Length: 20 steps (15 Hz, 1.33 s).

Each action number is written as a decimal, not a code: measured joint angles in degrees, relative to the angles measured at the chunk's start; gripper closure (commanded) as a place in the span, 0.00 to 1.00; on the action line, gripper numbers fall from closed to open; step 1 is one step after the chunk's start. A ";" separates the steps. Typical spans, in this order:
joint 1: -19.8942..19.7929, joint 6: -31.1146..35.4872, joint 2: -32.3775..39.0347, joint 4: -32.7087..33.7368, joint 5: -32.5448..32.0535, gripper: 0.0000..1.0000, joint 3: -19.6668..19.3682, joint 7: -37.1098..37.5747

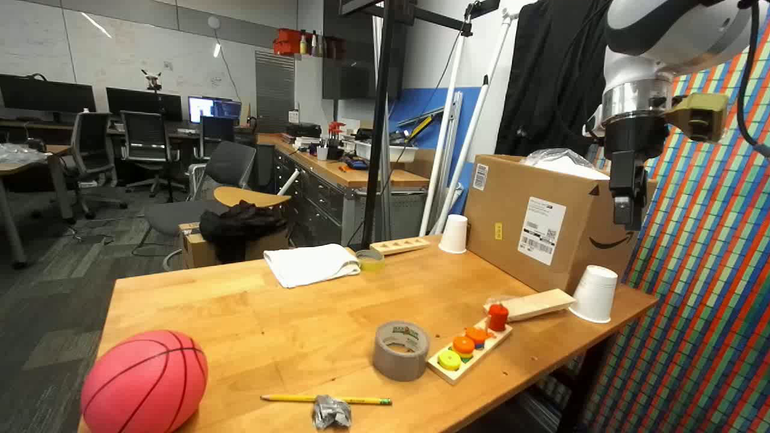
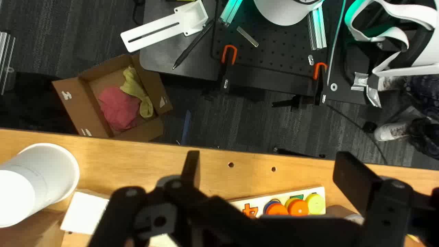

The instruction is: Roll the basketball on the table

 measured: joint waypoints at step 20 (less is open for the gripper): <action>4.63 16.92 -1.20 -8.00 8.79 0.00 9.48 -5.53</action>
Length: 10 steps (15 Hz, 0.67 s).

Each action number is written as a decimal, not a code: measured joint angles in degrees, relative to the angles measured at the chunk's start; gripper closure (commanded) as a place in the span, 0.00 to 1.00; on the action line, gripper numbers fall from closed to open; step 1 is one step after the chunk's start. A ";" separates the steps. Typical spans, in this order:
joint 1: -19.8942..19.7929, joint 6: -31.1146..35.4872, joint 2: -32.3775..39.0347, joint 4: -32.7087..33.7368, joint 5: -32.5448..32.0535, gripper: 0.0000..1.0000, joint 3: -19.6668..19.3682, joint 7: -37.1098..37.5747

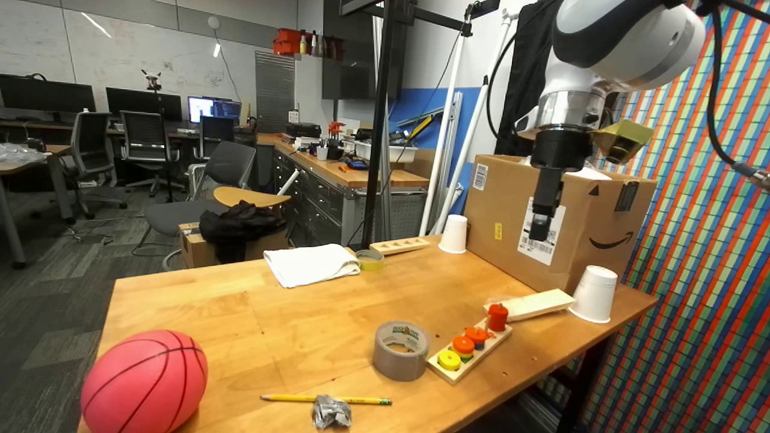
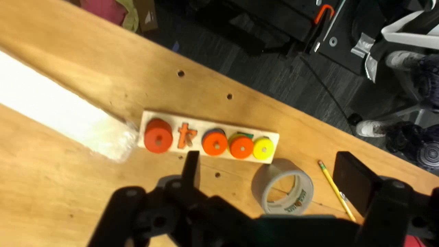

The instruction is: Roll the basketball on the table

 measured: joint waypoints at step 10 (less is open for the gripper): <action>14.59 16.24 1.93 0.69 15.42 0.00 12.60 -5.50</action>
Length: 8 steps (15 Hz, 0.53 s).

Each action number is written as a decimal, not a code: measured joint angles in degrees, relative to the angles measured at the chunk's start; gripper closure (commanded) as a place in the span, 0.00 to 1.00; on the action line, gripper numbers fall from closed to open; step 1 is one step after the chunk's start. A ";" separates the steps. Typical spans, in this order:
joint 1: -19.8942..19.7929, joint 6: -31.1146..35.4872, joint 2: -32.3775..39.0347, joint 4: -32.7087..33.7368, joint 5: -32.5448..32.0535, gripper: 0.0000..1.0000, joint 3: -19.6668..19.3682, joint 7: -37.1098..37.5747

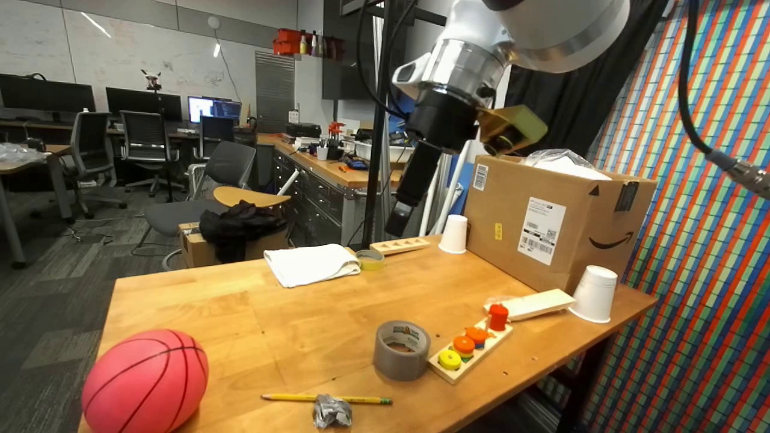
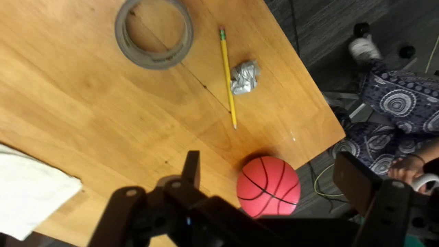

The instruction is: Roll the basketball on the table

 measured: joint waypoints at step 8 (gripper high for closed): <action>6.59 1.42 8.76 9.50 0.71 0.00 8.88 -10.11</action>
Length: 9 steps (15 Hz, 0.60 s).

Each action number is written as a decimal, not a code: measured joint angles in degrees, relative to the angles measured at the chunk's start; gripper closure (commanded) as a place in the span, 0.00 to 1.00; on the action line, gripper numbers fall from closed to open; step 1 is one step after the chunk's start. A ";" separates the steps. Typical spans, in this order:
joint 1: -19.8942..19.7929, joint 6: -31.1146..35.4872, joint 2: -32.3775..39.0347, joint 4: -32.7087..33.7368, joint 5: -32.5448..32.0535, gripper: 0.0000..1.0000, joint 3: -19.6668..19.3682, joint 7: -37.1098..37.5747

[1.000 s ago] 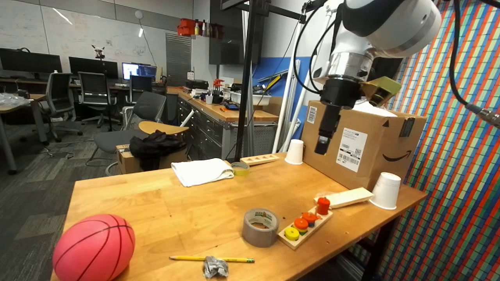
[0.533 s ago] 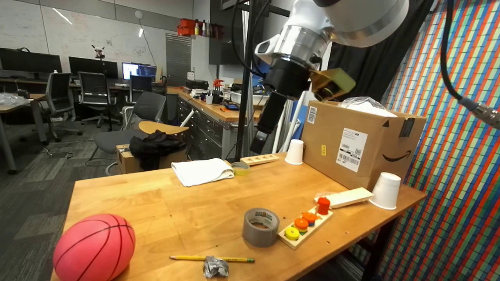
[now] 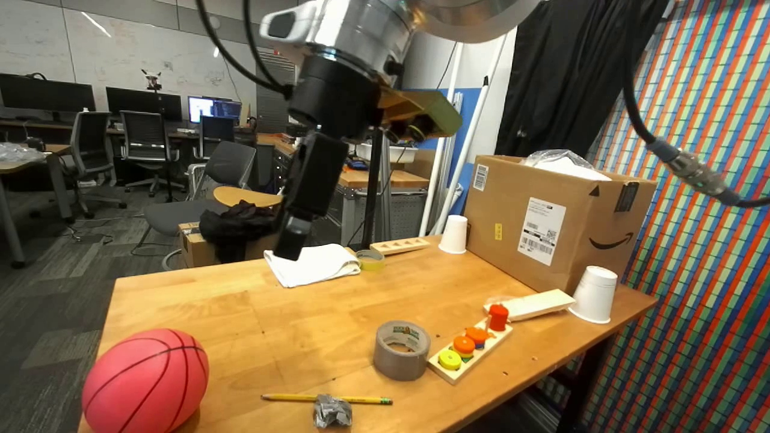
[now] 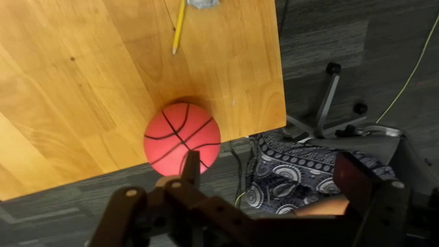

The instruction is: Roll the basketball on the table

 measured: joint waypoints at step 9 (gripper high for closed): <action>4.20 -3.03 16.94 17.53 -6.72 0.00 12.61 -4.66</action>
